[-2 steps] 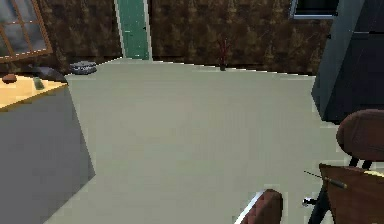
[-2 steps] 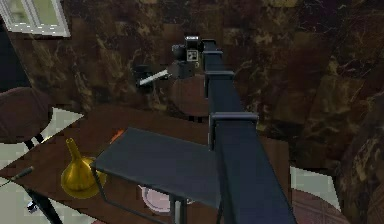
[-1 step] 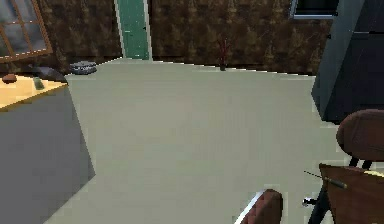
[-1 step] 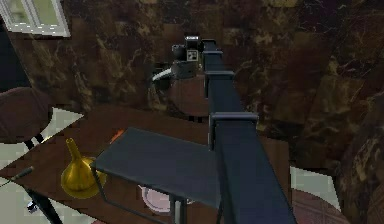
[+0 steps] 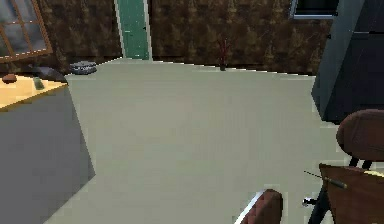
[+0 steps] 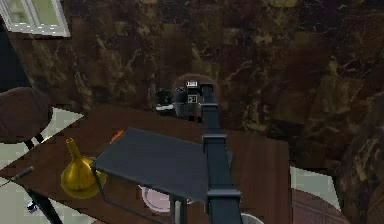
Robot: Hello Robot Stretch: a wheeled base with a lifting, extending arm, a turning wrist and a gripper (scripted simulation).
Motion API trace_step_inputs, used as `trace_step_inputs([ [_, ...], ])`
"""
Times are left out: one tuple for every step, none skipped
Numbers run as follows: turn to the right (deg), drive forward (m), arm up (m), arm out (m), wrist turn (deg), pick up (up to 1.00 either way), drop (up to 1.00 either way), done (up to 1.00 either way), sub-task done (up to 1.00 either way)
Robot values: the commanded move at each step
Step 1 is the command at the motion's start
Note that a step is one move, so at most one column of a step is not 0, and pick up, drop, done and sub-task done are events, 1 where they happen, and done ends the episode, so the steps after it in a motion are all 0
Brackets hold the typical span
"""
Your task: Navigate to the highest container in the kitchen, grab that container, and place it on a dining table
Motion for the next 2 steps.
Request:
trace_step_inputs([
  [0.0,0.00,-0.32,0.00,0.0,0.00,0.00,0.00,0.00],
  [0.0,0.00,0.00,0.00,0.0,0.00,1.00,0.00,0.00],
])
